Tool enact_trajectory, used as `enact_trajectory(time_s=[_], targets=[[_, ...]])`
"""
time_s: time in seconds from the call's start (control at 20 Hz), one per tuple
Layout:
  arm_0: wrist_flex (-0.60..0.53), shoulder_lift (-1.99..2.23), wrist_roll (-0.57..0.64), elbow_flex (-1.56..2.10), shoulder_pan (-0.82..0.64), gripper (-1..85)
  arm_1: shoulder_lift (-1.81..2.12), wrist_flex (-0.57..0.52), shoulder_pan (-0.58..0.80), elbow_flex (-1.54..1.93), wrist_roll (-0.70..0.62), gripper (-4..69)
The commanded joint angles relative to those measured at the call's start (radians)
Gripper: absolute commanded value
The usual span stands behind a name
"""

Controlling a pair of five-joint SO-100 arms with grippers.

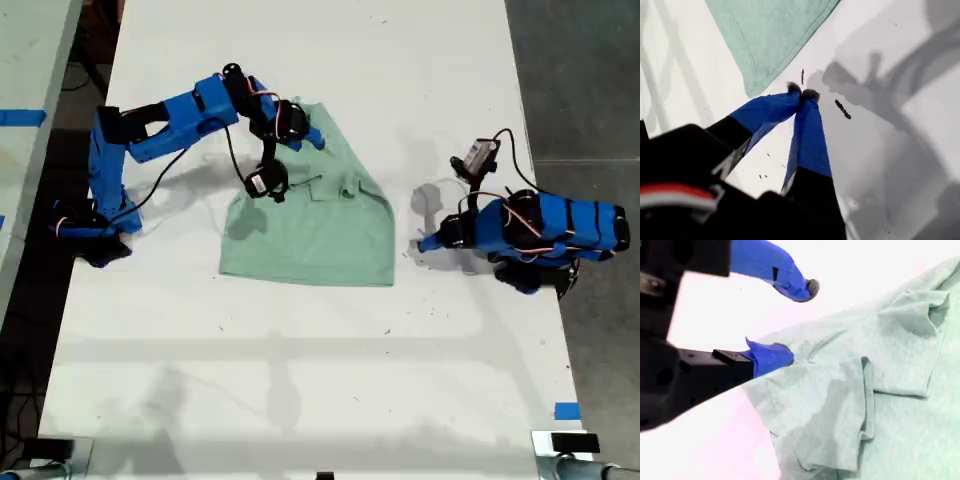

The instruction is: Fold t shirt

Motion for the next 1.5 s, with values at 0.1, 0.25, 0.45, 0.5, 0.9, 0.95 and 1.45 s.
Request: enact_trajectory(time_s=[0.1, 0.25, 0.45, 0.5, 0.9, 0.95, 1.45], targets=[[0.164, 0.334, 0.048, -0.003, -0.186, 0.0, 0.012, -0.002, -0.012, 0.048, -0.015, 1.1], [0.219, 0.65, 0.081, 0.167, -0.233, 0.0, 0.012, -0.002, -0.014, 0.048, -0.014, 1.1], [-0.012, 1.292, -0.021, 0.905, -0.035, 0.0, 0.012, -0.002, -0.015, 0.048, -0.008, 1.1], [-0.112, 1.466, -0.084, 1.135, 0.049, 0.0, 0.012, -0.002, -0.014, 0.048, -0.005, 1.1], [-0.339, 2.345, -0.23, 2.143, 0.314, 0.0, 0.012, 0.009, 0.009, 0.051, 0.028, 1.1], [-0.356, 2.358, -0.224, 2.166, 0.327, 0.0, 0.012, 0.014, 0.011, 0.052, 0.032, 1.1], [-0.321, 2.359, -0.261, 2.195, 0.301, 0.0, 0.012, 0.017, 0.017, 0.052, 0.052, 1.1]])
